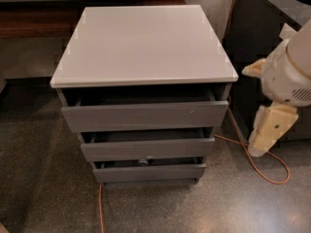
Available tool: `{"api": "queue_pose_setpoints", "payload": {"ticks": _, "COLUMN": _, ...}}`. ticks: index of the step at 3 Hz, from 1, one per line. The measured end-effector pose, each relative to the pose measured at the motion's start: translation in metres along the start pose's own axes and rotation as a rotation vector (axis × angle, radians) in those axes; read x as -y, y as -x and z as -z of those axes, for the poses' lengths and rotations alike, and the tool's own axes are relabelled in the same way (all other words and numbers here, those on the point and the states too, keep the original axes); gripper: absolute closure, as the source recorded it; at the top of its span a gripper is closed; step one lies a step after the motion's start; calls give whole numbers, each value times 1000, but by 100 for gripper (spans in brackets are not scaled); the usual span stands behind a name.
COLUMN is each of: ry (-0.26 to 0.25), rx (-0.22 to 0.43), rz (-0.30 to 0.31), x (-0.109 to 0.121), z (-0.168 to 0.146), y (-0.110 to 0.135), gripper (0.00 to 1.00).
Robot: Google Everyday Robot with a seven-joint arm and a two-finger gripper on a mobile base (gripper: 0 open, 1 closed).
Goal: Pick orange from bottom drawer and place on counter
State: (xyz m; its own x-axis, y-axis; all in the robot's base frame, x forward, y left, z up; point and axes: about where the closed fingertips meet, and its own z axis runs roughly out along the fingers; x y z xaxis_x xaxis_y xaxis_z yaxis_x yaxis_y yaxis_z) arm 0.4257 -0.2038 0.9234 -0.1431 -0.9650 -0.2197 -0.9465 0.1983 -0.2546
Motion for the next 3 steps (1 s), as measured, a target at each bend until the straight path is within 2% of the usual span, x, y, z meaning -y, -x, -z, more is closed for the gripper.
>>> {"api": "queue_pose_setpoints", "payload": {"ticks": 1, "ry": 8, "rx": 37, "rz": 53, "x": -12, "z": -32, "y": -6, "gripper": 0}}
{"api": "queue_pose_setpoints", "payload": {"ticks": 3, "ry": 7, "rx": 158, "rz": 177, "x": -26, "z": -98, "y": -9, "gripper": 0}}
